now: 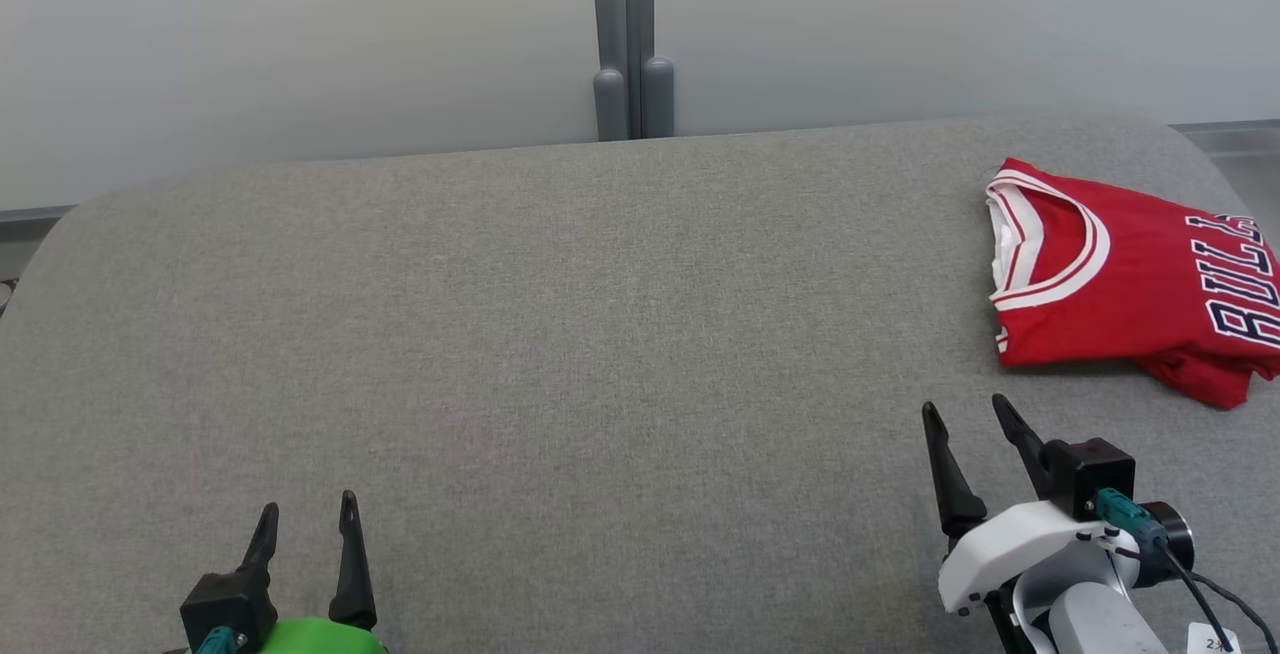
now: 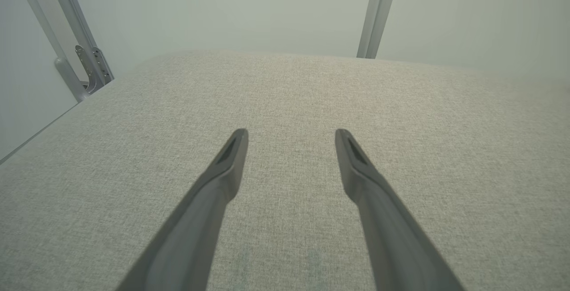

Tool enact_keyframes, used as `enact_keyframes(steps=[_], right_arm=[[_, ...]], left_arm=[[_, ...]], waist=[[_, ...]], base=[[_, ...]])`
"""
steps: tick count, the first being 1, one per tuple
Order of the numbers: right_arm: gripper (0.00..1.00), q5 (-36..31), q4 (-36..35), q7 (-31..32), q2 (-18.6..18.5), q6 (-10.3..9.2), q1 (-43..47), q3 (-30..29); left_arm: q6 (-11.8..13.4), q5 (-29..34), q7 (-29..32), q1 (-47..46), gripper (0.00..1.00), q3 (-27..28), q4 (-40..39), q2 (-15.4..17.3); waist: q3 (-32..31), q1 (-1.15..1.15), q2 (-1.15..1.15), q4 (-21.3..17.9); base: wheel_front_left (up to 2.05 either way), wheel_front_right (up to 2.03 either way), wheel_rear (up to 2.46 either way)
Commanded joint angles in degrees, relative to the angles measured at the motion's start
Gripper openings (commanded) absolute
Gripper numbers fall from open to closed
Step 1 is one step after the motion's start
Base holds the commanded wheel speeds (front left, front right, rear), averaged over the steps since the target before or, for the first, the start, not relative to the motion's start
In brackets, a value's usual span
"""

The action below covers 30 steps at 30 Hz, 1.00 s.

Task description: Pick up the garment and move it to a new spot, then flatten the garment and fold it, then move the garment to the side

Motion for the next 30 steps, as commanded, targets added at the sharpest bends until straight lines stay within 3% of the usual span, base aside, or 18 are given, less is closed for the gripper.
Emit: enact_keyframes(steps=[1,30], right_arm=[[1.0,-0.15,-0.26,-0.24,-0.18,-0.08,0.42,-0.17],[1.0,0.02,-0.57,-0.04,-0.04,-0.01,-0.5,-0.2]], left_arm=[[0.0,0.01,0.03,-0.2,1.0,0.02,-0.01,0.26],[-0.97,-1.0,0.0,-0.78,1.0,-0.06,0.28,0.06]], waist=[[0.02,0.0,0.0,-0.03],[0.44,0.0,0.0,-0.13]], base=[[0.0,0.0,0.0],[0.0,0.0,0.0]])
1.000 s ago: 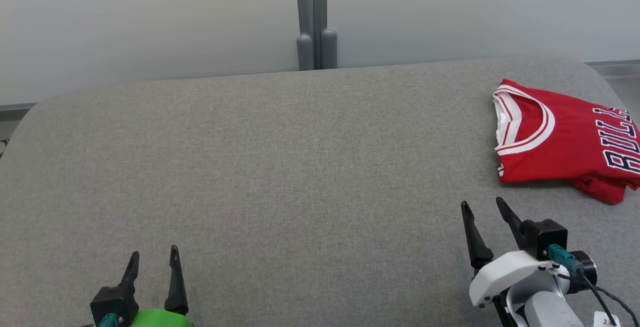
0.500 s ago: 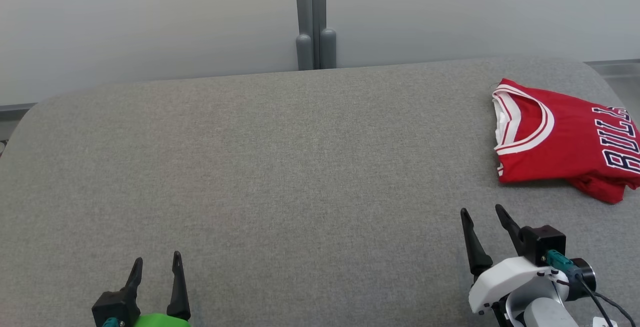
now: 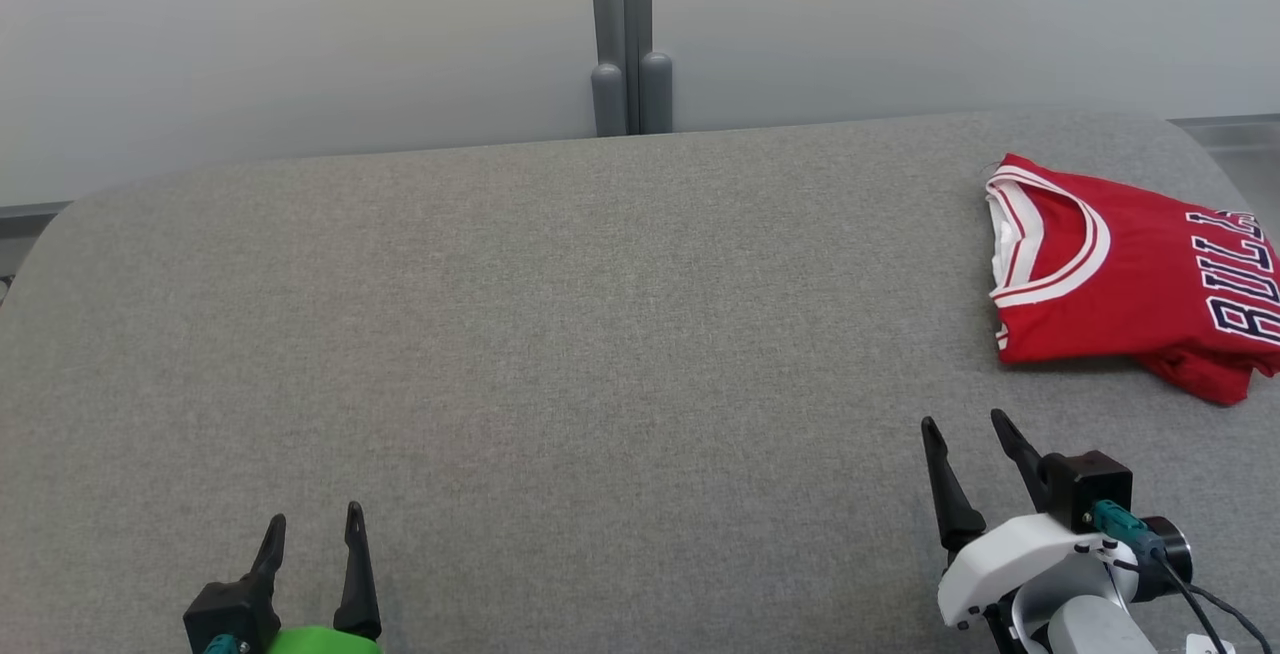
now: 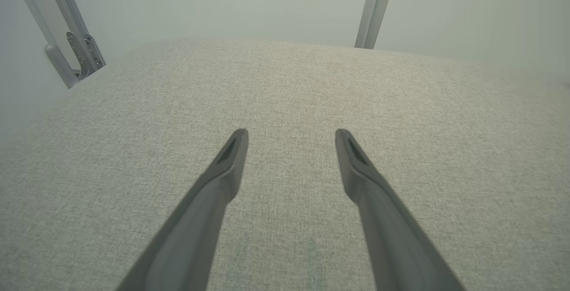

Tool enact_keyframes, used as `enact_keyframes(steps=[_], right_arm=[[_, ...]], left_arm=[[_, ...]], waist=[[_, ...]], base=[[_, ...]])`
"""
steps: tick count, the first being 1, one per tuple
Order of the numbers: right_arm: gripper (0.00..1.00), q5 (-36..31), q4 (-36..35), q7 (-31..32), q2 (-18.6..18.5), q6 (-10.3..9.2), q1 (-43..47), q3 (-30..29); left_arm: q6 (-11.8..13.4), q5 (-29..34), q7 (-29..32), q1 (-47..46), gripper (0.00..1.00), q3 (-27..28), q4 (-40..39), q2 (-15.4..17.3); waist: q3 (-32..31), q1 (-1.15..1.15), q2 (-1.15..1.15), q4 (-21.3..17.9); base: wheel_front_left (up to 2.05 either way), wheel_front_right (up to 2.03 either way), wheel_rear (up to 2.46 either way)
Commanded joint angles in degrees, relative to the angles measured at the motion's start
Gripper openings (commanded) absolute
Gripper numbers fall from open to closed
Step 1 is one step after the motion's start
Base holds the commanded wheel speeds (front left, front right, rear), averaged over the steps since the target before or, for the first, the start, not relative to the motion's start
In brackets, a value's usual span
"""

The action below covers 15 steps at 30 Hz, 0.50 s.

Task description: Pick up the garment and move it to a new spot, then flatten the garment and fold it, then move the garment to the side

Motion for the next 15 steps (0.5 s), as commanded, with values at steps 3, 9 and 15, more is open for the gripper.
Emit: enact_keyframes(steps=[3,9,15], right_arm=[[0.0,0.15,0.22,0.03,0.03,0.01,0.02,-0.05],[0.0,4.08,1.02,1.67,0.13,0.01,-0.12,-1.13],[0.0,11.19,-0.42,3.3,0.09,0.0,0.22,-1.59]], left_arm=[[-0.04,-0.17,0.05,-0.06,0.0,0.07,0.31,-0.02],[-0.29,-3.9,1.72,-0.97,0.0,1.02,1.54,-0.13],[-0.72,-10.7,3.35,-1.41,0.0,1.18,0.53,-0.08]], waist=[[0.11,0.0,0.0,0.02],[0.14,0.0,0.0,0.01],[0.19,0.0,0.0,-0.01]], base=[[0.0,0.0,0.0],[0.0,0.0,0.0],[0.0,0.0,0.0]])
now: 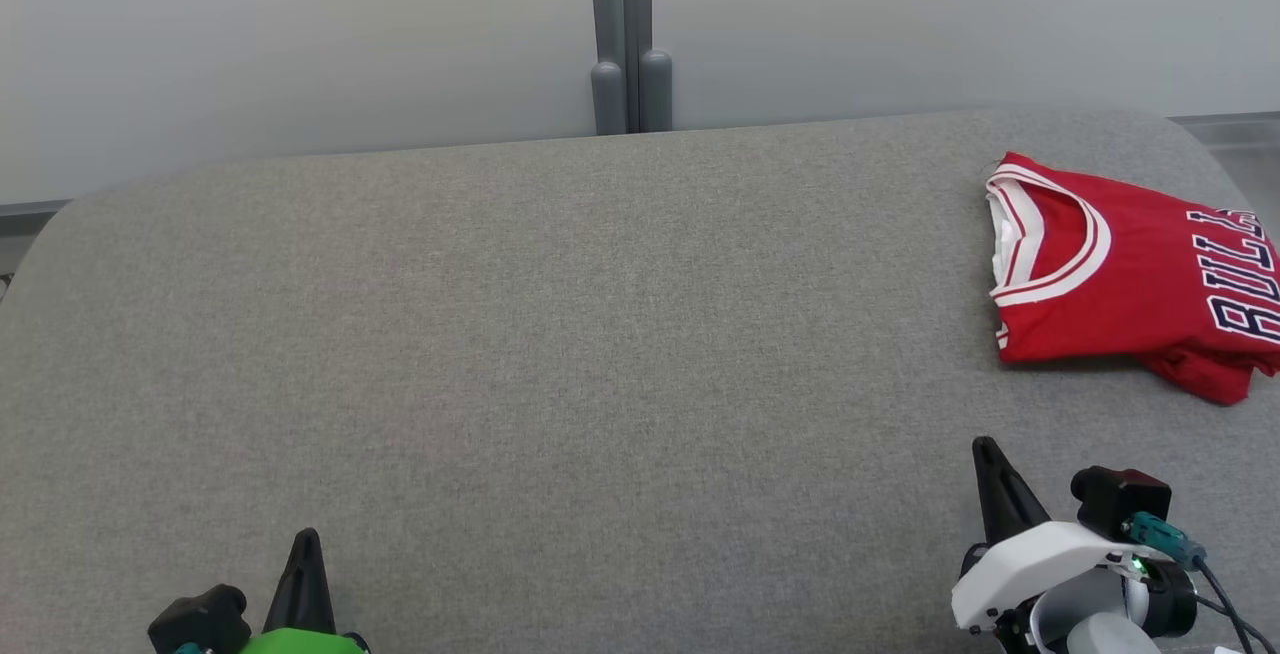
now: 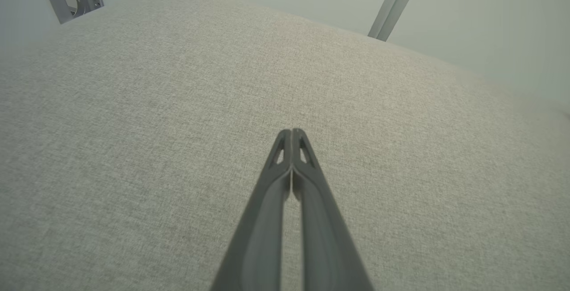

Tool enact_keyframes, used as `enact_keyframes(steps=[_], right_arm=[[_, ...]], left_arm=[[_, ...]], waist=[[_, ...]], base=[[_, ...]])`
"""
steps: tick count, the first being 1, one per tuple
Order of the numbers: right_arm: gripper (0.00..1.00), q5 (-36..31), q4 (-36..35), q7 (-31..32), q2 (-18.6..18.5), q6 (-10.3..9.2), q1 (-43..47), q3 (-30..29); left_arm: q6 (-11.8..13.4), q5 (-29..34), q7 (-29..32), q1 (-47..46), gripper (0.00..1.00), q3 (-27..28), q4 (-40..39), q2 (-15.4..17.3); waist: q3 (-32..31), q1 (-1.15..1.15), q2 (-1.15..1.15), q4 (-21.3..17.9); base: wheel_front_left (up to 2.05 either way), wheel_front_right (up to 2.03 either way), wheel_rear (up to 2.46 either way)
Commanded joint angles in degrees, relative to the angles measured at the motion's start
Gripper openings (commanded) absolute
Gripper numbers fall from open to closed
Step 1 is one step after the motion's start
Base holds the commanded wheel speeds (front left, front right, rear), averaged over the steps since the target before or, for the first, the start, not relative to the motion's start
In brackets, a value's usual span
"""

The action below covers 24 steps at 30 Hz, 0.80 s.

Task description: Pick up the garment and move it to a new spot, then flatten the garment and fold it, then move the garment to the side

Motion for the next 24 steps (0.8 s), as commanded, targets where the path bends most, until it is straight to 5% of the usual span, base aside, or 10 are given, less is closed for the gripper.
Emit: enact_keyframes(steps=[1,24], right_arm=[[0.0,2.46,-1.46,0.39,-0.19,-0.01,-1.01,-0.31],[0.0,24.71,-5.71,5.52,-0.34,-0.02,-0.26,-2.02]], left_arm=[[-0.46,-2.38,0.4,-1.58,0.0,0.37,-1.24,0.21],[-1.83,-23.65,5.51,-3.37,0.0,1.12,-4.24,0.37]], waist=[[0.01,0.0,0.0,0.0],[0.22,0.0,0.0,-0.06]], base=[[0.0,0.0,0.0],[0.0,0.0,0.0]])
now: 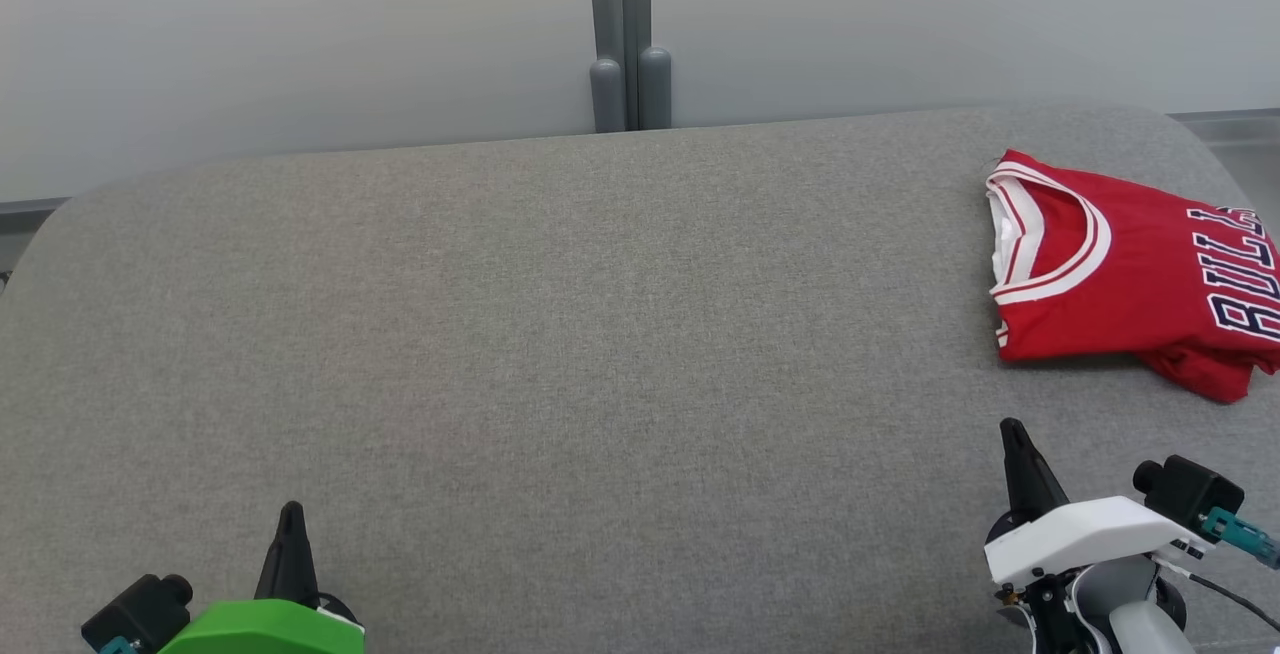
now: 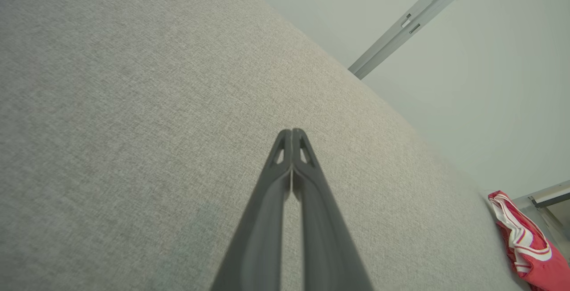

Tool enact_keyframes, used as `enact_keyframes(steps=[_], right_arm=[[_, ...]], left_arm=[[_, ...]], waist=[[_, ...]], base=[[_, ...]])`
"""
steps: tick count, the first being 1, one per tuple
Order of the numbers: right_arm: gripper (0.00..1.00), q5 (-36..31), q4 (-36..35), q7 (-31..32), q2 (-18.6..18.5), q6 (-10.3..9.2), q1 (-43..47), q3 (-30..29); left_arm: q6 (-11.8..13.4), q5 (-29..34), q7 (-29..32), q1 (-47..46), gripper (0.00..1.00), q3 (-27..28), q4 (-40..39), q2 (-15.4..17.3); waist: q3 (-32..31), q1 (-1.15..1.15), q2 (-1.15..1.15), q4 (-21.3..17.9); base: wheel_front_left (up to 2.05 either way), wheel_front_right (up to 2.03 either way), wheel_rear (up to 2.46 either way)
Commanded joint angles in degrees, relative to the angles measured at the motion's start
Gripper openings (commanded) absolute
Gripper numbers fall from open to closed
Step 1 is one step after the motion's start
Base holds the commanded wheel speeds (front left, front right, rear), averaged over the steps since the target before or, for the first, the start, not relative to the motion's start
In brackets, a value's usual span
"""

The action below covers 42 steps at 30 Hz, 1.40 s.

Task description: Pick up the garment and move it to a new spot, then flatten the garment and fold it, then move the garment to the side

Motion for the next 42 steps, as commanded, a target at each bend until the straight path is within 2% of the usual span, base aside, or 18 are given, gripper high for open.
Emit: enact_keyframes(steps=[1,7,42], right_arm=[[0.0,2.16,-1.3,0.51,-0.3,-0.01,-0.48,-0.35],[0.0,7.78,-2.26,1.9,-0.34,-0.02,-0.38,-0.89],[0.0,30.29,-6.05,7.57,-0.49,-0.02,0.04,-3.08]], left_arm=[[-0.39,-2.04,0.38,-1.98,0.0,0.27,-1.08,0.33],[-0.72,-7.49,1.8,-2.45,0.0,0.58,-1.72,0.38],[-2.11,-29.03,7.52,-4.53,0.0,1.84,-4.21,0.56]], waist=[[0.01,0.0,0.0,0.0],[0.07,0.0,0.0,-0.02],[0.38,0.0,0.0,-0.11]], base=[[0.0,0.0,0.0],[0.0,0.0,0.0],[0.0,0.0,0.0]])
